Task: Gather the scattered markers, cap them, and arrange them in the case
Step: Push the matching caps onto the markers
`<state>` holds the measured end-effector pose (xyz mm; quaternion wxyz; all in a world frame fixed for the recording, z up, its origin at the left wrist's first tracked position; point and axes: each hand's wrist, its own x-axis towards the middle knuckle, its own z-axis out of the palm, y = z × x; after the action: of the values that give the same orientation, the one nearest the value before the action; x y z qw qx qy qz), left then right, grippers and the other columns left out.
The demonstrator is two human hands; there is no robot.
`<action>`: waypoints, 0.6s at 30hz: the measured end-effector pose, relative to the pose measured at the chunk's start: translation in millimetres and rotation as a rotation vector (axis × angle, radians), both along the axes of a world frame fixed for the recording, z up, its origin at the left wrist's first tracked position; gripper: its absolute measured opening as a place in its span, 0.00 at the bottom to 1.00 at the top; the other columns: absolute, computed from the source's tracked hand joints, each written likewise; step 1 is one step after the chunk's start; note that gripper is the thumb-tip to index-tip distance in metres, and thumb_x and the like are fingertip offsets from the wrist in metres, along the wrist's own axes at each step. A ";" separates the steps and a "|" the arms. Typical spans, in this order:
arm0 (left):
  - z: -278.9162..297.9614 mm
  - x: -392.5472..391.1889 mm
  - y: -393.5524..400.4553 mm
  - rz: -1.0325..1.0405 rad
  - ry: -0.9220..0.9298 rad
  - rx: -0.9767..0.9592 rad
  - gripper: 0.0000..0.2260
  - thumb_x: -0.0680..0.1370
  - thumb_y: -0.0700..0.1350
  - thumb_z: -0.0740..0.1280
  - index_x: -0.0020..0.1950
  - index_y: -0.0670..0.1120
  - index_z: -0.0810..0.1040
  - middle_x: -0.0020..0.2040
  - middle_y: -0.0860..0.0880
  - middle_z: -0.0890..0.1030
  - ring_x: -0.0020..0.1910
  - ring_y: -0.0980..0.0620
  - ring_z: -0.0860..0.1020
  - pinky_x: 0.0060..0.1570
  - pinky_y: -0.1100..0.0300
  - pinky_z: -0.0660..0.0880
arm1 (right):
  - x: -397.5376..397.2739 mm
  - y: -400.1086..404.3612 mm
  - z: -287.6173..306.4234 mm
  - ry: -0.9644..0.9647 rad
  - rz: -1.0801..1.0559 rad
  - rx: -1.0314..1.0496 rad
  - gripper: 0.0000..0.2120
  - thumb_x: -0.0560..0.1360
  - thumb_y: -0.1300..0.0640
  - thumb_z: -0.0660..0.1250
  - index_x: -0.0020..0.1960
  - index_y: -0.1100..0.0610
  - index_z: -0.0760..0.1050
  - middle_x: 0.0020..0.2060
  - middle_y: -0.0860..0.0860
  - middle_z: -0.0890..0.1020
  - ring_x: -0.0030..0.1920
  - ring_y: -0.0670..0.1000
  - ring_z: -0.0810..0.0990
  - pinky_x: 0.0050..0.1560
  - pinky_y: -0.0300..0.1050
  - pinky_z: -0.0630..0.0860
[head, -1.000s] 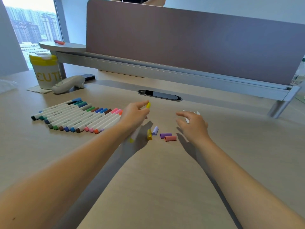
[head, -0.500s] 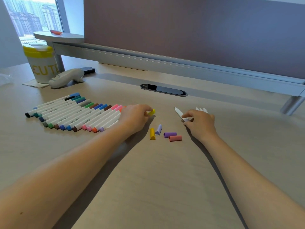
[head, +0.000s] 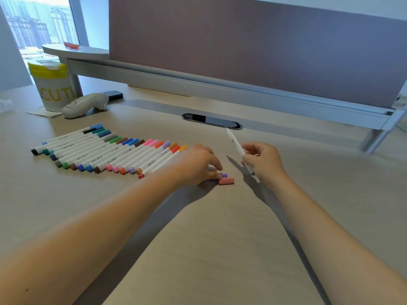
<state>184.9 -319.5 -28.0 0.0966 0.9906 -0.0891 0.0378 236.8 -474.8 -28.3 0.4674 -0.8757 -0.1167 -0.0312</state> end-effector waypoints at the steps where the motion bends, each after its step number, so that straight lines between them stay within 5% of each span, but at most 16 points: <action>1: 0.3 -0.3 -1.9 -0.002 0.001 0.004 0.14 0.77 0.51 0.62 0.62 0.51 0.76 0.61 0.50 0.74 0.60 0.52 0.69 0.60 0.58 0.69 | -1.7 -1.7 0.1 0.001 0.007 -0.002 0.17 0.74 0.65 0.63 0.62 0.59 0.74 0.49 0.51 0.74 0.50 0.51 0.73 0.50 0.49 0.77; 5: 1.9 -0.8 -8.9 -0.008 0.007 0.022 0.13 0.79 0.48 0.61 0.63 0.51 0.76 0.61 0.50 0.75 0.60 0.51 0.69 0.60 0.57 0.70 | -8.4 -7.8 0.6 -0.001 0.039 0.005 0.14 0.76 0.64 0.61 0.61 0.59 0.74 0.49 0.52 0.74 0.48 0.52 0.74 0.39 0.38 0.74; 12: -2.9 -0.2 -14.3 0.014 -0.007 0.125 0.13 0.78 0.50 0.62 0.61 0.50 0.76 0.58 0.50 0.77 0.58 0.50 0.70 0.58 0.57 0.70 | -14.6 -12.2 0.2 0.003 0.057 0.015 0.13 0.76 0.66 0.60 0.58 0.61 0.75 0.48 0.54 0.75 0.47 0.52 0.74 0.50 0.49 0.76; 18: 1.2 -0.9 -14.6 0.107 -0.073 -0.046 0.12 0.79 0.49 0.60 0.59 0.47 0.75 0.56 0.48 0.79 0.55 0.48 0.75 0.56 0.57 0.71 | -20.9 -10.1 -1.7 -0.062 0.080 -0.001 0.05 0.78 0.59 0.60 0.52 0.58 0.72 0.42 0.50 0.72 0.37 0.46 0.73 0.36 0.35 0.72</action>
<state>183.9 -334.1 -26.7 0.1137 0.9894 -0.0388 0.0811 215.9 -484.9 -29.9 0.4641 -0.8692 -0.1661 -0.0394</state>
